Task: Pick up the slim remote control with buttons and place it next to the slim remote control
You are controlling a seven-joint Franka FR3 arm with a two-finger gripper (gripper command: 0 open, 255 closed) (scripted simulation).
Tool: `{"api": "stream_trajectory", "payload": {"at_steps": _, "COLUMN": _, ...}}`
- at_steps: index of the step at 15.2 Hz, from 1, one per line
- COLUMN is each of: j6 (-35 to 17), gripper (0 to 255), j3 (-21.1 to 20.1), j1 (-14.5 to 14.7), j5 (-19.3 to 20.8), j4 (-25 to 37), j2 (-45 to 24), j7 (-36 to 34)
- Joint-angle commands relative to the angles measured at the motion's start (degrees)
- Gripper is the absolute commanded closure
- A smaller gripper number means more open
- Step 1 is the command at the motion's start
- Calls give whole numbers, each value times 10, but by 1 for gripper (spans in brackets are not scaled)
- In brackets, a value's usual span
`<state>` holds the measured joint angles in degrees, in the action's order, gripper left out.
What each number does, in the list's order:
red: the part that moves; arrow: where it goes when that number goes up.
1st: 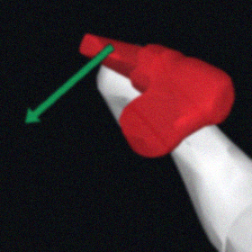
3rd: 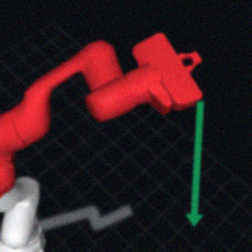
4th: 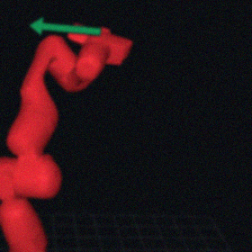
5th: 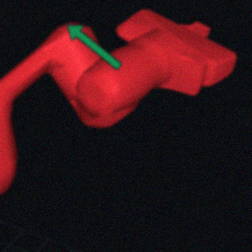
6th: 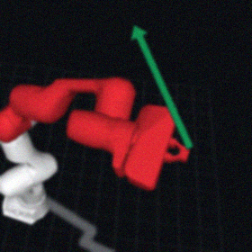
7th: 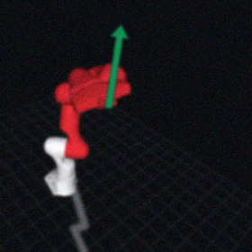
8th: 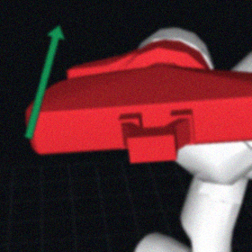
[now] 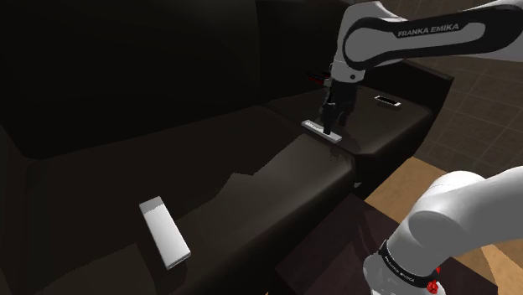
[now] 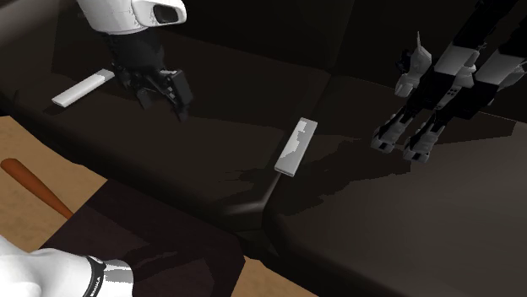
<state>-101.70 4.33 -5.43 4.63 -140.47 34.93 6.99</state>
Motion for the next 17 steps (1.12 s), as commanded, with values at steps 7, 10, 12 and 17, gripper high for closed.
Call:
{"api": "stream_trajectory", "payload": {"at_steps": 7, "j6": -105, "gripper": 0, "j3": 65, "j1": -25, "j5": 18, "j4": 52, "j2": -141, "j7": 69}}
{"api": "stream_trajectory", "payload": {"at_steps": 10, "j6": -137, "gripper": 0, "j3": 88, "j1": -32, "j5": 14, "j4": 82, "j2": -198, "j7": 97}}
{"api": "stream_trajectory", "payload": {"at_steps": 12, "j6": -155, "gripper": 0, "j3": 102, "j1": -36, "j5": 7, "j4": 106, "j2": -238, "j7": 117}}
{"api": "stream_trajectory", "payload": {"at_steps": 17, "j6": -191, "gripper": 0, "j3": 130, "j1": -50, "j5": -24, "j4": 177, "j2": -341, "j7": 171}}
